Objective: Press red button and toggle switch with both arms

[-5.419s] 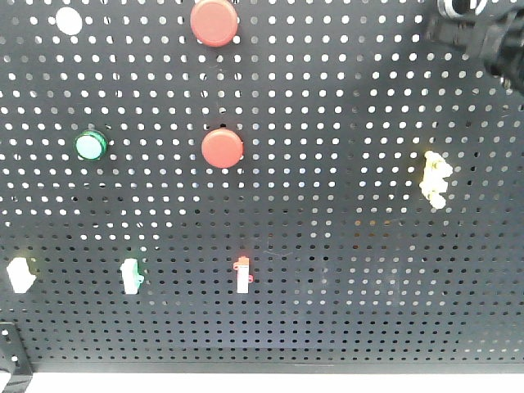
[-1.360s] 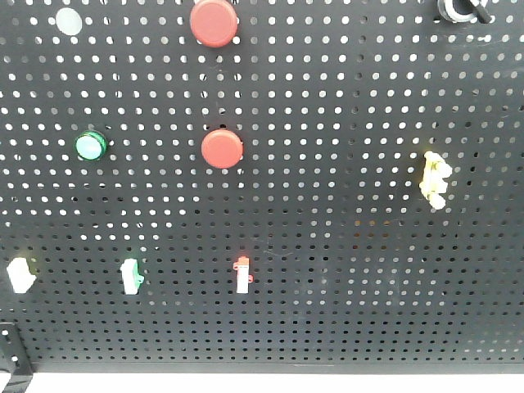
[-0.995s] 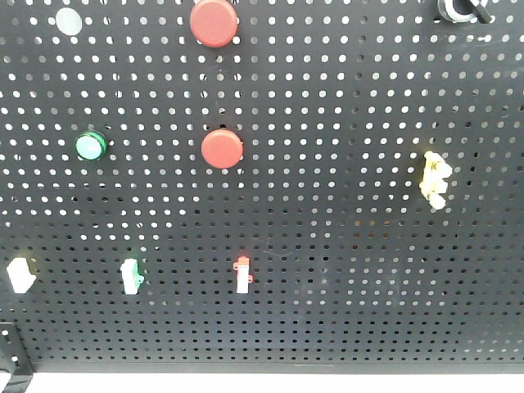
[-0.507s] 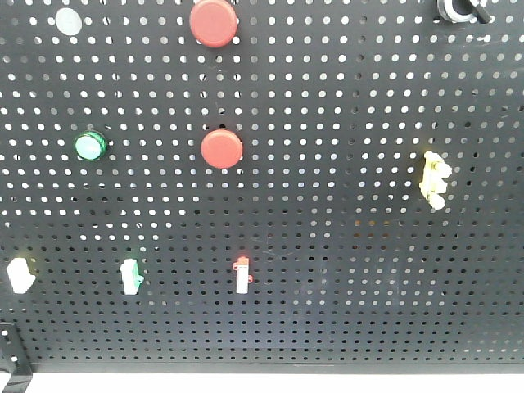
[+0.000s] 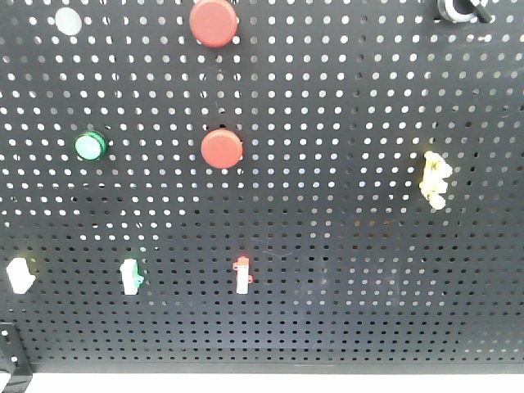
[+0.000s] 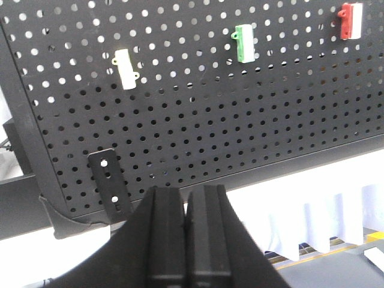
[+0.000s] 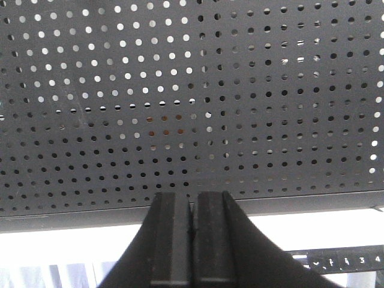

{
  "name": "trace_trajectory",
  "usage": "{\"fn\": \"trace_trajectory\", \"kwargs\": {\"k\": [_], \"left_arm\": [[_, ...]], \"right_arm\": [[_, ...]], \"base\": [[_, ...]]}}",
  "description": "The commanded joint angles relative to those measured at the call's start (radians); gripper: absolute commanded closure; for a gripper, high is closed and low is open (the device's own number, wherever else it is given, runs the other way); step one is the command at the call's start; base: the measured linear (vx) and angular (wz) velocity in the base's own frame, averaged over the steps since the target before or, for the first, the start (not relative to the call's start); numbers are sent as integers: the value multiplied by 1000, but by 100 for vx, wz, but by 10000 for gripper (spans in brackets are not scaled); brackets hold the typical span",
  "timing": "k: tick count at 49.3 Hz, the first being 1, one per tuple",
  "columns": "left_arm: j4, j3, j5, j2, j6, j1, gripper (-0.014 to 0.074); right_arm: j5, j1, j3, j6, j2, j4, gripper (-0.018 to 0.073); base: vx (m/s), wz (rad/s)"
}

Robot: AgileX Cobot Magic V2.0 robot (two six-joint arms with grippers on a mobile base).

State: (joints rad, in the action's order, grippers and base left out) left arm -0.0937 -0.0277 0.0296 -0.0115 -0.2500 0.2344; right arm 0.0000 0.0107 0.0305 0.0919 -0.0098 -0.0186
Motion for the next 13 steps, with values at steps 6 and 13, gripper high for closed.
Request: {"fn": "trace_trajectory", "kwargs": {"k": [6, 13], "left_arm": [[-5, -34, -79, -6, 8, -4, 595], [-5, -34, -79, -6, 8, -4, 595]], "right_arm": [[-83, -6, 11, -3, -17, -11, 562], [-83, -6, 11, -3, -17, -11, 562]], "base": [[0, 0], [0, 0]]}}
